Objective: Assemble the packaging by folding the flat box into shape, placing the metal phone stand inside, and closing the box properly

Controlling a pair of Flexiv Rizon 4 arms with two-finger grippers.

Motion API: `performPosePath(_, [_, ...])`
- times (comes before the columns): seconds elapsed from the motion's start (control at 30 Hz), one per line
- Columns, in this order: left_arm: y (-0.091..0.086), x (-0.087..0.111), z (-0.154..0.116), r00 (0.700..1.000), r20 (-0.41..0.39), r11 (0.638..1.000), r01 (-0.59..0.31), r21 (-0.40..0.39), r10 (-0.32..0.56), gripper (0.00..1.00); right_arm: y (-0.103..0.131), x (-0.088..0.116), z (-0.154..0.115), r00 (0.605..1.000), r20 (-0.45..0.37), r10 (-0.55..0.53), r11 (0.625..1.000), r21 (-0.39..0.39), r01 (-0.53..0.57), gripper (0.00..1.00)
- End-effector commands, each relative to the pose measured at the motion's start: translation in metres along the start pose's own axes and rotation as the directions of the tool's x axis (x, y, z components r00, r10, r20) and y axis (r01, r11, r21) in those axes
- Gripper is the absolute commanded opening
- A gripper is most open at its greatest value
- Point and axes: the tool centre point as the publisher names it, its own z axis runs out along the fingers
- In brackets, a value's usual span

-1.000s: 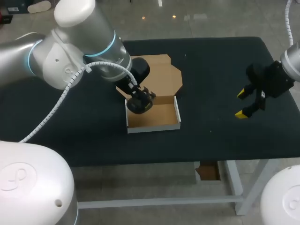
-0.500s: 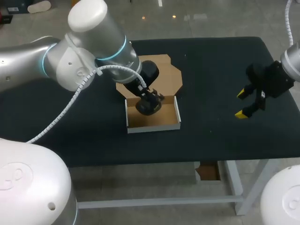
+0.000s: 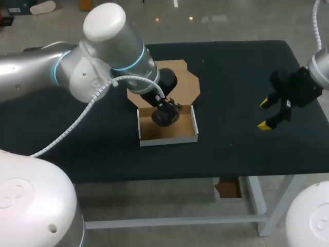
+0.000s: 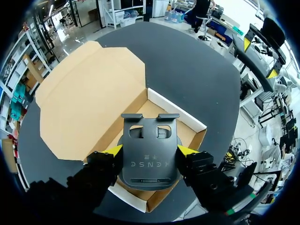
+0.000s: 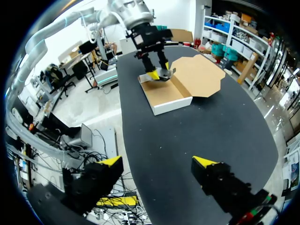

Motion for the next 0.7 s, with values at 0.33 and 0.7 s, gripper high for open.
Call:
performPosePath(0.33, [0.002,-0.004,0.031,1.0,0.008,1.0,0.006,-0.011,-0.006,0.0,-0.001,0.0,-0.001,1.0,-0.004,-0.002,1.0,-0.004,0.002,1.0])
performPosePath(0.7, [0.004,-0.005,0.046,1.0,0.023,1.0,0.012,-0.021,-0.011,0.0,-0.001,0.0,-0.001,1.0,-0.004,-0.002,1.0,-0.004,0.002,1.0])
